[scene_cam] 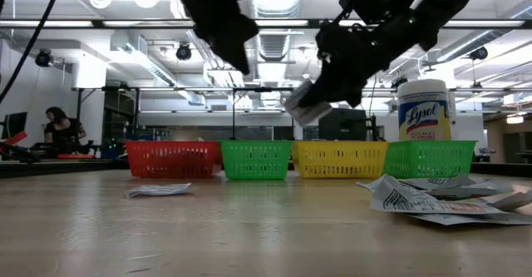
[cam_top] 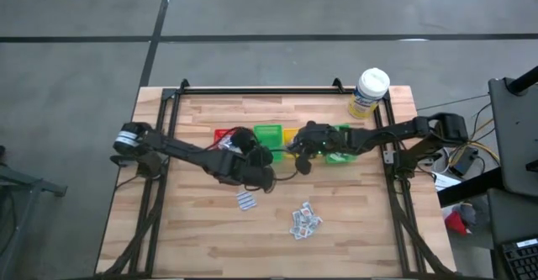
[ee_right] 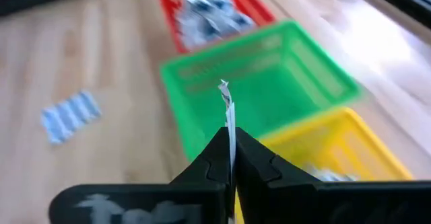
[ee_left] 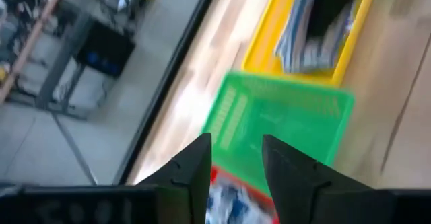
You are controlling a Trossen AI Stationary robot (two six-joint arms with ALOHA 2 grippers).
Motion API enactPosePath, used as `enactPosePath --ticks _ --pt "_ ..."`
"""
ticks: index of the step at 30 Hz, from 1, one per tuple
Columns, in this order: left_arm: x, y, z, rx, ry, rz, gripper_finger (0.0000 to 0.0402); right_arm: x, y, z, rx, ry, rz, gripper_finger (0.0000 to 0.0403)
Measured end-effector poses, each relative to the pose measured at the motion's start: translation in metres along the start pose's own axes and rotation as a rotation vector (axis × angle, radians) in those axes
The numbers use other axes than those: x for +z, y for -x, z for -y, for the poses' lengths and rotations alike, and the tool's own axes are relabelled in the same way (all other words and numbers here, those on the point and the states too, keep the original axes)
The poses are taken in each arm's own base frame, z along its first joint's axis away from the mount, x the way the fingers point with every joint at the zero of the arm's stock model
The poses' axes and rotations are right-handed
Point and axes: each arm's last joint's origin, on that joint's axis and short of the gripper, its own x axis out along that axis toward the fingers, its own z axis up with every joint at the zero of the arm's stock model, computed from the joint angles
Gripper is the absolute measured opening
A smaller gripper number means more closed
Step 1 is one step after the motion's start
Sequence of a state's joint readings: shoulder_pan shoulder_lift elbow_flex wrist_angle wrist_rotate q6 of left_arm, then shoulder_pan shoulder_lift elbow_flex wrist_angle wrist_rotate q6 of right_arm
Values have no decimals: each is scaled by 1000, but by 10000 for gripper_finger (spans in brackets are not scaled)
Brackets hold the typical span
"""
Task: Pick & Place First Aid Supplies
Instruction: Put the blue bandage into the yellow basket
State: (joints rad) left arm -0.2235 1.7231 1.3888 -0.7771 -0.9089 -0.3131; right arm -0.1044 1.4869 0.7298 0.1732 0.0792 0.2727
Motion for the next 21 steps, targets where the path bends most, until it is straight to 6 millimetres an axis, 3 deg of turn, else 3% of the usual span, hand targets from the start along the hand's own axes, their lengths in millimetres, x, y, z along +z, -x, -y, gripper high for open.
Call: enactPosePath --ticks 6,11,21 --pt "-21 10 -2 20 71 -131 135 0 17 10 -120 -4 -68 8" --pt "-36 24 6 31 126 -156 135 4 27 21 -159 -162 -55 8" --pt "-75 41 33 4 105 -141 135 -5 17 36 -221 -404 -84 8"
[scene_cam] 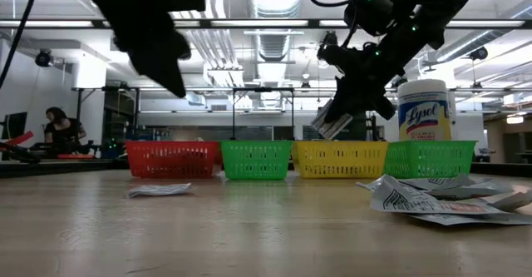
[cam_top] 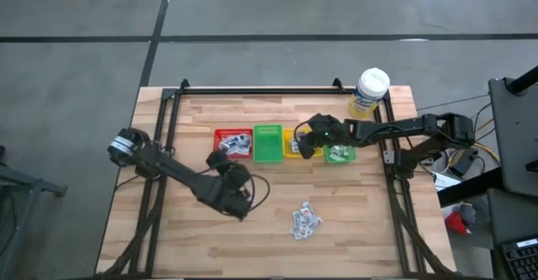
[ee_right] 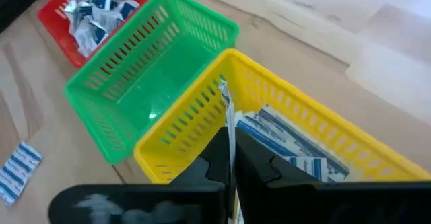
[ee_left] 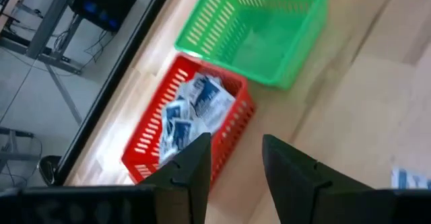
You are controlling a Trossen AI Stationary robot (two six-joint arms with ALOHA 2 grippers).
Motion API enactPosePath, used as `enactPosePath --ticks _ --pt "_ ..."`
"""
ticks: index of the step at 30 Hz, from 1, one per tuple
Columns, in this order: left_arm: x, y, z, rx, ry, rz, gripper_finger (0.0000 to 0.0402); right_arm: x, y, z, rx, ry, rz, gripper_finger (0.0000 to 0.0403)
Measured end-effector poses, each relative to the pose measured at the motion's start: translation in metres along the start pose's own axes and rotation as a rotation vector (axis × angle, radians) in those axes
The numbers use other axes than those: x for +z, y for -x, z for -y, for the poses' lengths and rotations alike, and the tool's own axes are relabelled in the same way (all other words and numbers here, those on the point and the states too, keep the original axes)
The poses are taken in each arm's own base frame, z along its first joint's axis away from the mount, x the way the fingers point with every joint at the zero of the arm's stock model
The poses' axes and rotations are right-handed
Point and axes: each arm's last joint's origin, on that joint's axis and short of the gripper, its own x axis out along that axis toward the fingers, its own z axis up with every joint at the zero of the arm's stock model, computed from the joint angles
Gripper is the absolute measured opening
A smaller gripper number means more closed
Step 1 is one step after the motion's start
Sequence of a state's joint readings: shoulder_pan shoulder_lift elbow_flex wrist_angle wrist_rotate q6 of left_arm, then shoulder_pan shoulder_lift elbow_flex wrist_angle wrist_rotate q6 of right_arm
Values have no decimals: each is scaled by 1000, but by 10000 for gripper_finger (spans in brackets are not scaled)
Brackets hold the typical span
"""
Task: Pick & Place First Aid Supplies
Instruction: Put the blue bandage into the yellow basket
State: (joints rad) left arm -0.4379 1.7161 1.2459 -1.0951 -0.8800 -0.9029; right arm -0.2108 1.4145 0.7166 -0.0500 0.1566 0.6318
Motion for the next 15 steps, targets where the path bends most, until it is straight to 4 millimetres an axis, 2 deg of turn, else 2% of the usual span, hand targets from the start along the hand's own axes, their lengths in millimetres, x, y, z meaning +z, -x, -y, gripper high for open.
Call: enactPosePath --ticks 7,15 --pt "-13 12 6 -27 -21 28 135 -5 -9 3 -26 -46 -28 8" --pt "-9 30 -12 -49 -22 130 135 -5 -15 7 -49 -71 -41 8"
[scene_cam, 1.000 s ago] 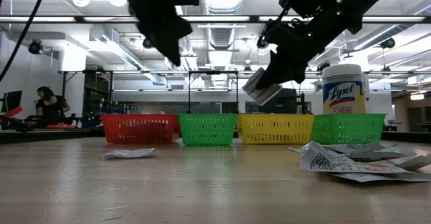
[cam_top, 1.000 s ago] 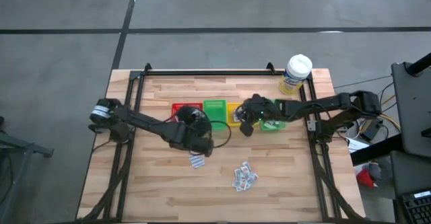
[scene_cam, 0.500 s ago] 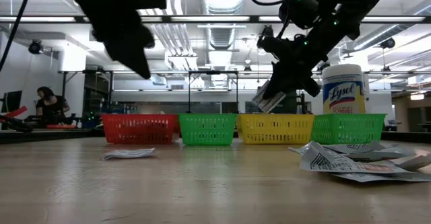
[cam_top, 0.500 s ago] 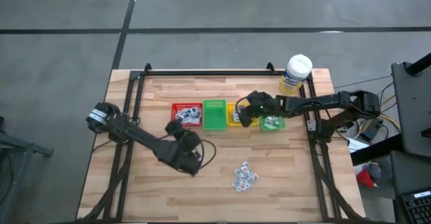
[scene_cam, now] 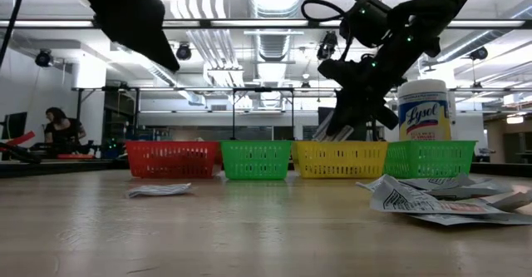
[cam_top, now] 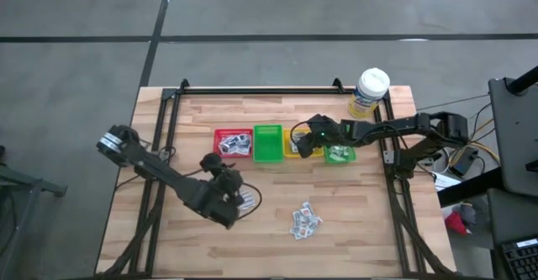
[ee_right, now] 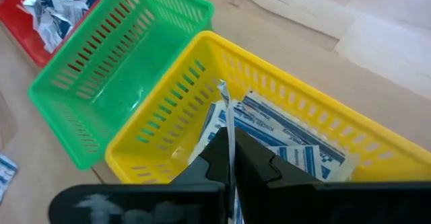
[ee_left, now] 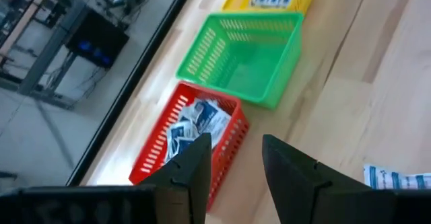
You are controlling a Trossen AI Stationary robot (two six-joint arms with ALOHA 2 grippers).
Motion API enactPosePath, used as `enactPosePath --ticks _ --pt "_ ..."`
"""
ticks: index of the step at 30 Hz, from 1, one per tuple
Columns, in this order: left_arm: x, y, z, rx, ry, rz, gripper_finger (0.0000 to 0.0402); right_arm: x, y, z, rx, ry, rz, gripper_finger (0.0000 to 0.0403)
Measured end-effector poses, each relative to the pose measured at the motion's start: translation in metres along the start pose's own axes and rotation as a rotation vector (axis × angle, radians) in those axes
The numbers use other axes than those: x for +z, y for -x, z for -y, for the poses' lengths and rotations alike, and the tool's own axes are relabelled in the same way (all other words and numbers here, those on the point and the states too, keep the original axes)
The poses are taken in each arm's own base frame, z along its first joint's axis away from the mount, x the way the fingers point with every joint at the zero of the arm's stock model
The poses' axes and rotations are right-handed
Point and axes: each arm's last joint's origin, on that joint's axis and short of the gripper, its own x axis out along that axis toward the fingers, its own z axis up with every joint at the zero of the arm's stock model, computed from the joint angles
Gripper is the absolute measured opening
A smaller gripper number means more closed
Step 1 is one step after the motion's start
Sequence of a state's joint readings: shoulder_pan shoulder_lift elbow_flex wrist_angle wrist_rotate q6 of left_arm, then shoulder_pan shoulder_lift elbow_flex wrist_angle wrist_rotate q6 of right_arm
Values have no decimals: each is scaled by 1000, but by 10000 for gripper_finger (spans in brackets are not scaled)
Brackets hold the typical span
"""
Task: Pick & Place First Aid Supplies
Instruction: Put the blue bandage into the yellow basket
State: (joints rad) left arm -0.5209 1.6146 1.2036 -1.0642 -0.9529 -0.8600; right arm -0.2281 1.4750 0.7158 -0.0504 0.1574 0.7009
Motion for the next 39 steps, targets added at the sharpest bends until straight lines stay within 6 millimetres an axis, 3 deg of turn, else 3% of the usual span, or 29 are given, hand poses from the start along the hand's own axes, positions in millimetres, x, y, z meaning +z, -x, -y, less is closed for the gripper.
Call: enactPosePath --ticks 12,18,24,31,39 --pt "-27 3 -32 -325 65 205 135 1 0 3 -7 13 -4 16" --pt "-44 1 -44 -457 129 330 135 0 0 4 -16 14 -18 64" --pt "-52 0 -52 -481 152 359 135 4 3 6 -25 20 -5 108" --pt "-52 0 -49 -523 129 346 135 13 25 13 -76 5 -37 116" --pt "-55 5 -43 -616 98 325 135 6 75 8 -60 113 -88 97"
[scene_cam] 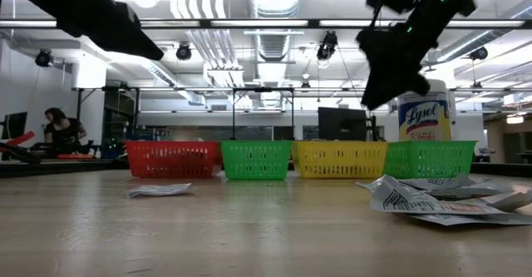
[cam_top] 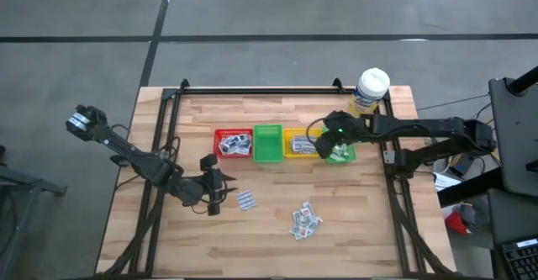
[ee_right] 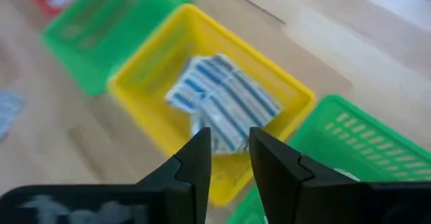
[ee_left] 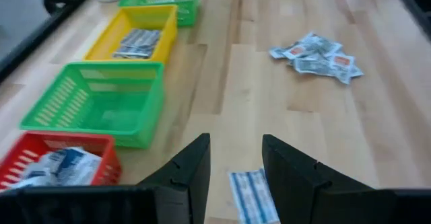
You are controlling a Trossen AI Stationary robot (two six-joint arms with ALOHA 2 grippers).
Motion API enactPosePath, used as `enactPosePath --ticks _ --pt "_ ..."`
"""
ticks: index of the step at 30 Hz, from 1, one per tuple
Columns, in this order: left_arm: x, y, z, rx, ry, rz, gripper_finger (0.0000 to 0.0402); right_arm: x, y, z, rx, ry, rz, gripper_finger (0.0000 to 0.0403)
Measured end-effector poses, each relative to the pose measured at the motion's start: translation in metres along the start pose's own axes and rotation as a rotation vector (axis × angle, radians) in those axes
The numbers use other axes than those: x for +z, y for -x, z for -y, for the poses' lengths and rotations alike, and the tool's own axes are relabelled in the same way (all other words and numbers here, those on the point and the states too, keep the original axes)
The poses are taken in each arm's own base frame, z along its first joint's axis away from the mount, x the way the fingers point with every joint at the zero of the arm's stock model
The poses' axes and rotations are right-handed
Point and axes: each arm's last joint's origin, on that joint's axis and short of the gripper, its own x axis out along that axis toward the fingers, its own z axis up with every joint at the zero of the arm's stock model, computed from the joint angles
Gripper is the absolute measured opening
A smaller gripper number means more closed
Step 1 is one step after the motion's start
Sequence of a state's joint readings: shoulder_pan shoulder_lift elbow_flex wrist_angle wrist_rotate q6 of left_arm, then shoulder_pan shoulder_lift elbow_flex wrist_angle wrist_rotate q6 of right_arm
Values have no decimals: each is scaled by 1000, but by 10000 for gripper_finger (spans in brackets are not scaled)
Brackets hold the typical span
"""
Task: Pick & Place First Aid Supplies
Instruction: Put the blue bandage into the yellow basket
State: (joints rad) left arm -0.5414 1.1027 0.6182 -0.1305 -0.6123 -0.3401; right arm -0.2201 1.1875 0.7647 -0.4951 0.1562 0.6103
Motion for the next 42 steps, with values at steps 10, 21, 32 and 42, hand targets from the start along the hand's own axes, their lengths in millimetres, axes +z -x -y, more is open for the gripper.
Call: enactPosePath --ticks 10,21,32,42 --pt "-5 -15 14 -70 85 -100 135 -12 65 -11 222 163 172 101" --pt "11 -47 42 89 17 -442 135 -21 98 -6 335 218 272 118" --pt "27 -78 50 78 45 -577 135 -24 94 -5 323 256 261 130" --pt "22 -108 34 39 187 -672 135 -27 93 -1 312 393 292 114"
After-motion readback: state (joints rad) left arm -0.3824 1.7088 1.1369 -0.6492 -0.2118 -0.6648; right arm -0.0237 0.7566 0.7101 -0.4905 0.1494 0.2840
